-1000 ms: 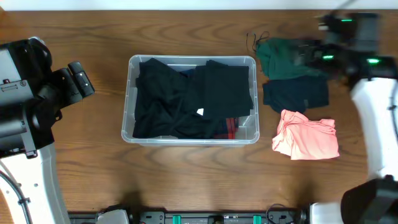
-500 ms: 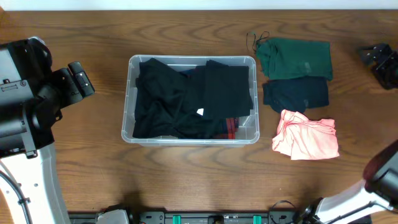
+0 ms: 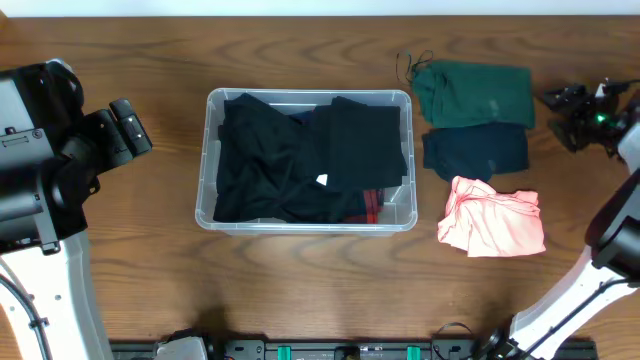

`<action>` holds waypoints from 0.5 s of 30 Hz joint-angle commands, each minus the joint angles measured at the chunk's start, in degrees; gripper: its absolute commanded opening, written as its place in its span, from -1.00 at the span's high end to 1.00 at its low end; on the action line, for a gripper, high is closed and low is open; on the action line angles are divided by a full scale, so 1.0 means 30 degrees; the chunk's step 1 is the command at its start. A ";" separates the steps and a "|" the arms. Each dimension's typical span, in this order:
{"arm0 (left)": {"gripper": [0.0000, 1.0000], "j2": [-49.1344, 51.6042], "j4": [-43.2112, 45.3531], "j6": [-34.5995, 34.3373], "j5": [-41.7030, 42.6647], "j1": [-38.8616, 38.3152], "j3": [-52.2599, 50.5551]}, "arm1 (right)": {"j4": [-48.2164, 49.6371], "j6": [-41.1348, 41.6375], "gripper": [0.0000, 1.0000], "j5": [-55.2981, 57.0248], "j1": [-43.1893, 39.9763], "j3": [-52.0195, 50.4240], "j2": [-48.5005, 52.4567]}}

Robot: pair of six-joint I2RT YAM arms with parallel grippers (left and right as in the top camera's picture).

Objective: Pack container
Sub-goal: 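Move the right gripper to the green garment and grasp it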

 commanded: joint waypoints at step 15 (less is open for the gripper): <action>-0.96 0.0015 -0.0066 -0.0102 -0.0226 0.0117 -0.0007 | 0.0838 0.0780 -0.72 0.4714 0.2171 0.0058 0.0102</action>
